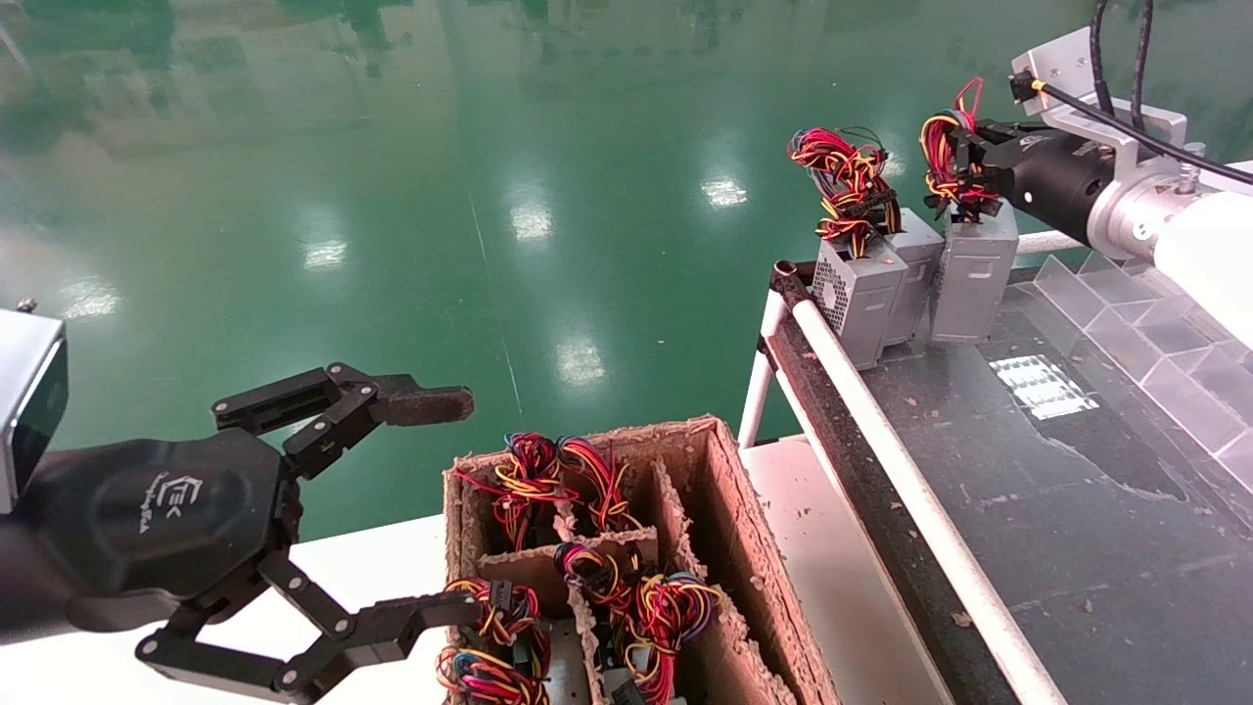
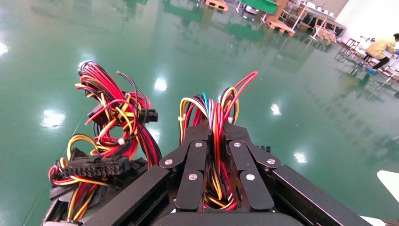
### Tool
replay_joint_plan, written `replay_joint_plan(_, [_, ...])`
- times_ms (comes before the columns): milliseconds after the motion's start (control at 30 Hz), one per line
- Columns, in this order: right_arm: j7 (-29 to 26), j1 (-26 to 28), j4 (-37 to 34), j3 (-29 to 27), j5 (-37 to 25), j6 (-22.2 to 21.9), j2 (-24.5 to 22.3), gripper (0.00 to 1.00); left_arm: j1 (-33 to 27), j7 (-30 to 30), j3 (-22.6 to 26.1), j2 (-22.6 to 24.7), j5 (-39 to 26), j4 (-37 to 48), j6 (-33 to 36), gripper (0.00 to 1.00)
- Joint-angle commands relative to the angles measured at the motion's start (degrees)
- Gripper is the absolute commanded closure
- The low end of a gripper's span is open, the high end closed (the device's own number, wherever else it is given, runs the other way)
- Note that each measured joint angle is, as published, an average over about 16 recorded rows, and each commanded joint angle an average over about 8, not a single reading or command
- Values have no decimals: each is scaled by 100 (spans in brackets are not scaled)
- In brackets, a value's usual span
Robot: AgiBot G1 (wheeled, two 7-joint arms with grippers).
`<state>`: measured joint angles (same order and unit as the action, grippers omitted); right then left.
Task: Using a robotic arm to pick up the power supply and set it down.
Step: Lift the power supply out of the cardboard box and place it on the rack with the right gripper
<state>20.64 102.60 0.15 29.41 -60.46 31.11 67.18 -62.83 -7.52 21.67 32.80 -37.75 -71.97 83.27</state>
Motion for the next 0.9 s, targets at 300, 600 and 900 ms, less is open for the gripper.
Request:
replay_joint_plan(300, [-57,-97,15,-20,30,417,12,100,0,0,0,0,0,0,0,0])
replay_joint_plan(600, [-153,-179,-4,-69,103,855,-75,100,0,0,1,0,0,0,0,0])
replay_joint_plan(900, [-171,-223,-11,-180,262,774,-140,100,0,0,1,0,1,0,0,0])
